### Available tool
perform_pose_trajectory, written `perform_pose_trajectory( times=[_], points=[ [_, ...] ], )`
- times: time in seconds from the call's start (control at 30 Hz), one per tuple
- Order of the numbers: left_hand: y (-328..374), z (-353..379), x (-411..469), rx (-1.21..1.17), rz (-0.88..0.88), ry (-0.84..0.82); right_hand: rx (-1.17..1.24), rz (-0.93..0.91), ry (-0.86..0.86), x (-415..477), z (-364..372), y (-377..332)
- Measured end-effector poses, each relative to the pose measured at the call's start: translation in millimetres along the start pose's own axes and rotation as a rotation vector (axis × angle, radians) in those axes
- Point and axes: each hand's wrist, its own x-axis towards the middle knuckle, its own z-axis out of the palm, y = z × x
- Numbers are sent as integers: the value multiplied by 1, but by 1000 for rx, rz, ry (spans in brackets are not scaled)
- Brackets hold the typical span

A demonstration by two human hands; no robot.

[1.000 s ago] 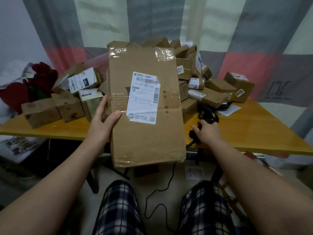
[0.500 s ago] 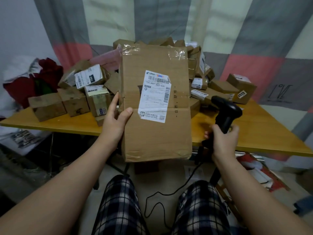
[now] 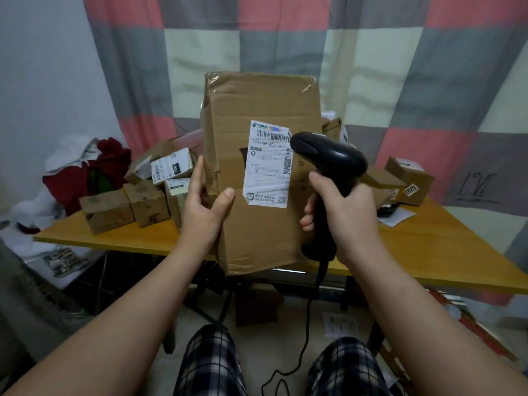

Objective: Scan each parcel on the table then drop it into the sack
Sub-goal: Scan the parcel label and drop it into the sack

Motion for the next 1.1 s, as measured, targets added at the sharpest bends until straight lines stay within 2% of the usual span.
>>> perform_pose_trajectory(
  times=[0.43, 0.63, 0.83, 1.0, 1.1],
  points=[
    [8, 0, 20, -56, 71, 30, 36, -9, 8, 8, 10, -14],
    [7, -17, 14, -97, 65, 51, 48, -40, -119, 15, 20, -9],
    [-4, -84, 9, -60, 52, 268, 27, -18, -311, 32, 83, 18],
    [-14, -170, -7, 33, 25, 523, 103, 4, -500, 32, 178, 52],
    [-19, -231, -28, 172, 22, 668, 114, 53, -653, 18, 241, 76]
  ],
)
